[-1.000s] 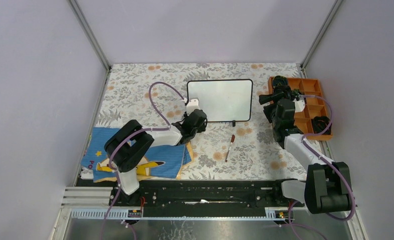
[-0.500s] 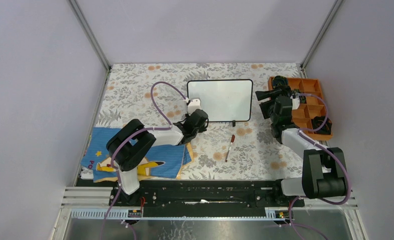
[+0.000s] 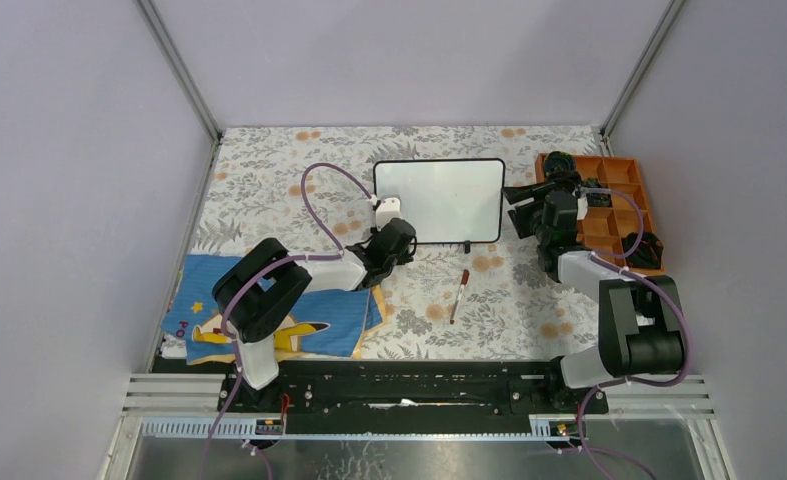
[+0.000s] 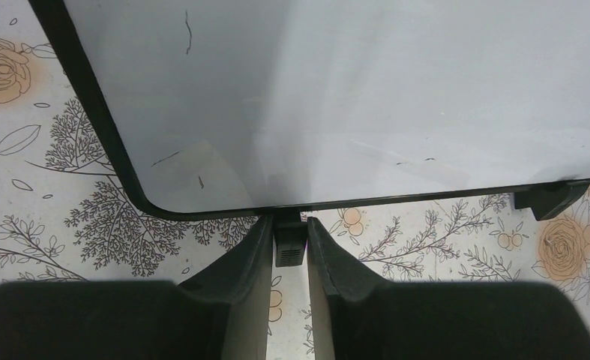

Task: Write a sentence on the whiteboard
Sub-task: Move the whiteboard to the center of the board.

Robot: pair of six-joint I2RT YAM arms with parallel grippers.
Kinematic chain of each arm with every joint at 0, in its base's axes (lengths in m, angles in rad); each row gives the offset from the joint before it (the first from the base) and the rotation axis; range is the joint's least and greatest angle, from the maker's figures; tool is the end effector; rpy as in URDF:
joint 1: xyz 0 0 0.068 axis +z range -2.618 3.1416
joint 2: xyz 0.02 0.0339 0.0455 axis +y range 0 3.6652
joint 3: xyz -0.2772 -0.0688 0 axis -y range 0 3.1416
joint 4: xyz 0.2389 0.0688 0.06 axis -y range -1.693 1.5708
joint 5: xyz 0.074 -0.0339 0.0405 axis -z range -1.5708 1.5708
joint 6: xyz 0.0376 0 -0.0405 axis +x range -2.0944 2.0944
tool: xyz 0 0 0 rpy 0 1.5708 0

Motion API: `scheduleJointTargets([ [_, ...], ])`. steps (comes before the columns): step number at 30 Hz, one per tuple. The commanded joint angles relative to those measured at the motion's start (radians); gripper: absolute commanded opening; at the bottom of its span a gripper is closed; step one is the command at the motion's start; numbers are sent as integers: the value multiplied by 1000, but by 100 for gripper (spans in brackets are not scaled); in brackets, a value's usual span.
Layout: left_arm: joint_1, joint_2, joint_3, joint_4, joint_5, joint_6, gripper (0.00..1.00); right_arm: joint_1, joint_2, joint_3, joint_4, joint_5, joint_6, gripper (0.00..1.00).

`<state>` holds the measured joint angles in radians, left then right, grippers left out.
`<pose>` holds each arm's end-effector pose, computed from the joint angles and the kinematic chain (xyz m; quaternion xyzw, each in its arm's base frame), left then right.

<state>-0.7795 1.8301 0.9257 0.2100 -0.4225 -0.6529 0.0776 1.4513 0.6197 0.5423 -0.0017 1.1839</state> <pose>0.2734 -0.2485 0.1614 -0.0328 0.8892 -0.1292 0.4376 0.2983 0.0233 0.2208 0.4207 0.6824 0.3531 0.4824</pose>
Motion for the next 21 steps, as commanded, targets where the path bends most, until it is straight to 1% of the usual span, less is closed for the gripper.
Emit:
scheduleJointTargets([
  [1, -10, 9, 12, 65, -15, 14, 27, 1, 18, 41, 66, -44, 28, 73],
  [21, -24, 4, 12, 69, -10, 15, 25, 63, 46, 24, 109, -52, 77, 71],
])
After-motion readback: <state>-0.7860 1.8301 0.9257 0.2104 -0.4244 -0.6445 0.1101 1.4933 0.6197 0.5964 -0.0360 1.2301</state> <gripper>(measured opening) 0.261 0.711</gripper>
